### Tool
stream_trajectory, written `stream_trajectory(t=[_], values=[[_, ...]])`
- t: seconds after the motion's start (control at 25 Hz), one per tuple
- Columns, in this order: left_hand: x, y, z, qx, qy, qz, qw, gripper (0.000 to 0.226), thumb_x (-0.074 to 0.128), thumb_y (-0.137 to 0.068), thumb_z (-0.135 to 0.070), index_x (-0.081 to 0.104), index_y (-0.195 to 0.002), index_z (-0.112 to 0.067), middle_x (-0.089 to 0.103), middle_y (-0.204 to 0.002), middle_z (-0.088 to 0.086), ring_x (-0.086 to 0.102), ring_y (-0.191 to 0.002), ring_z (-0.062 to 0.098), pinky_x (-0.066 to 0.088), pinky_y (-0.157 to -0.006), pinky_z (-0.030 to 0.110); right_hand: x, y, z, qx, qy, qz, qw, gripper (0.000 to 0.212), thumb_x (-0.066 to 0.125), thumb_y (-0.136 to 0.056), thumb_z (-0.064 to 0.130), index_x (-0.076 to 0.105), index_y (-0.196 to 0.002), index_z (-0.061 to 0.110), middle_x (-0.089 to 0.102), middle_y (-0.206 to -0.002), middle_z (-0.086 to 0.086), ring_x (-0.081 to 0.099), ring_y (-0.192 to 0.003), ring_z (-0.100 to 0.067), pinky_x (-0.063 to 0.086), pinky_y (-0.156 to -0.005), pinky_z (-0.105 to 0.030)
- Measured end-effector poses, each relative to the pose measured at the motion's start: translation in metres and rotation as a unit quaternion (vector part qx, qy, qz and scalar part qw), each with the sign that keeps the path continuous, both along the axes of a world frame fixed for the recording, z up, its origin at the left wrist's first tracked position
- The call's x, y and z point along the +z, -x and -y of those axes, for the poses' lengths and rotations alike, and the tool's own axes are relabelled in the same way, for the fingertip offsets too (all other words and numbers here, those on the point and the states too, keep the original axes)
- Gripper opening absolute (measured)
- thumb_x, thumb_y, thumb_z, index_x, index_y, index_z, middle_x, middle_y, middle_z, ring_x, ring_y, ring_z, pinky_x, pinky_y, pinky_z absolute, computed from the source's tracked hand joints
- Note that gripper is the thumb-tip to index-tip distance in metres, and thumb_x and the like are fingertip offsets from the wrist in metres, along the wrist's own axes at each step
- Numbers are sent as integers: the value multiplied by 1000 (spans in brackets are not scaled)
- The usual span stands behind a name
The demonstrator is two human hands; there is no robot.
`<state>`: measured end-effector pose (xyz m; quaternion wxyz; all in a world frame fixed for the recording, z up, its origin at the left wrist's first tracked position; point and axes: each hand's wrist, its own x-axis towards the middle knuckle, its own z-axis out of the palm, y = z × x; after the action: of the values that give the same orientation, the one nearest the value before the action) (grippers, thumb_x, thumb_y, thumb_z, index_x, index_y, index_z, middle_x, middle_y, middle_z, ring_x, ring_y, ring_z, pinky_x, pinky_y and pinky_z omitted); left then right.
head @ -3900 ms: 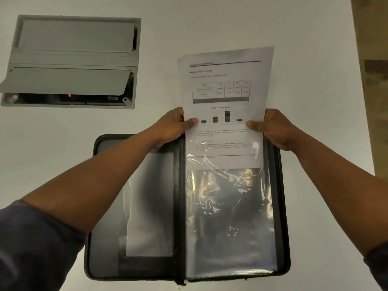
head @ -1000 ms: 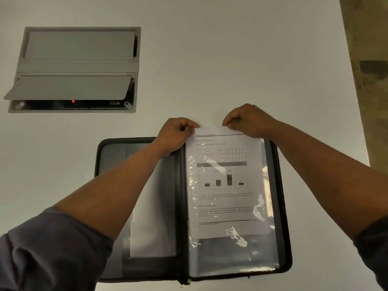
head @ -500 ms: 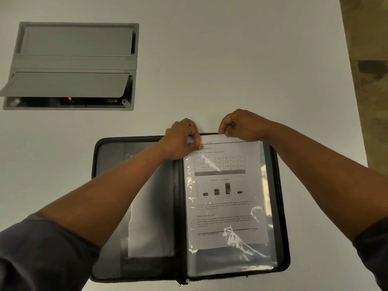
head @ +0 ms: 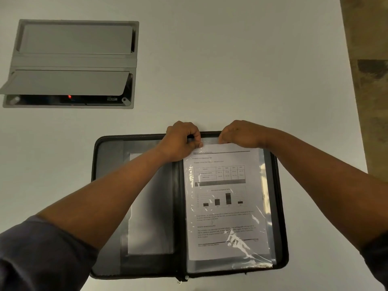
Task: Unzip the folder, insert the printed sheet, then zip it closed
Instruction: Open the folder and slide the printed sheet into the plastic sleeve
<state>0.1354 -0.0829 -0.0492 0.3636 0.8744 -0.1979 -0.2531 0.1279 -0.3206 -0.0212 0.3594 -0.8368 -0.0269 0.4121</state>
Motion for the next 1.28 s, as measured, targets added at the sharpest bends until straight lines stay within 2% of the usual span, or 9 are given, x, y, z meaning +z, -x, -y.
stream_trajectory(t=[0.12,0.36,0.56,0.68,0.76,0.88,1.0,1.12,1.28], values=[[1,0,0,1,-3,-3,1000,13,82,-82,-16,71,-81,-11,66,-84,-10,63,-88,19,47,-96,53,-1,7,-1,83,60,34,994,33,60,-89,44,59,-58,32,55,-58,16,50,-63,-7,37,-75,-34],[0,3,2,16,-7,-3,1000,12,82,-81,-15,71,-78,-13,66,-82,-11,63,-86,19,48,-94,53,-2,18,-4,131,106,82,982,13,64,-85,44,68,-81,33,66,-88,17,59,-86,-5,28,-89,-43],[-2,7,5,34,-9,-1,999,12,81,-82,-15,70,-78,-12,68,-85,-6,63,-89,21,48,-93,53,-3,24,-4,131,118,90,980,16,62,-85,46,71,-94,36,65,-98,18,58,-95,-9,26,-89,-43],[-2,9,7,39,-26,17,999,12,81,-82,-18,69,-79,-15,69,-89,-5,62,-92,21,47,-93,51,-3,30,-4,115,138,121,976,12,57,-91,40,68,-90,37,62,-88,20,57,-93,-9,25,-93,-42],[-2,11,6,42,-41,35,998,15,80,-83,-21,69,-93,-19,67,-103,-4,59,-102,24,43,-97,47,-5,36,-4,90,163,169,968,14,54,-95,35,65,-86,36,60,-78,19,59,-88,-11,25,-93,-41],[-1,24,-3,51,-73,87,992,54,81,-81,-30,58,-129,-21,54,-134,1,48,-121,26,37,-101,42,-14,48,-2,35,181,258,948,16,55,-95,24,64,-91,36,65,-78,19,59,-85,-12,23,-88,-39],[-3,57,-24,58,-77,117,988,69,78,-83,-38,50,-143,-18,44,-149,7,40,-136,30,34,-110,50,-20,61,-2,-9,234,340,911,26,58,-91,15,63,-107,34,66,-88,13,55,-89,-17,23,-85,-40],[-9,103,-46,13,-132,127,983,69,62,-89,-57,46,-147,-23,35,-159,8,27,-148,32,28,-114,55,-23,87,-7,-13,278,384,881,40,62,-84,11,61,-121,26,61,-115,3,53,-110,-26,23,-88,-42],[-16,161,-62,-56,-198,108,973,82,34,-89,-76,20,-158,-33,14,-168,0,3,-155,27,12,-119,51,-21,150,-44,13,239,336,911,52,50,-91,46,45,-140,28,39,-153,-2,28,-142,-27,20,-106,-51]])
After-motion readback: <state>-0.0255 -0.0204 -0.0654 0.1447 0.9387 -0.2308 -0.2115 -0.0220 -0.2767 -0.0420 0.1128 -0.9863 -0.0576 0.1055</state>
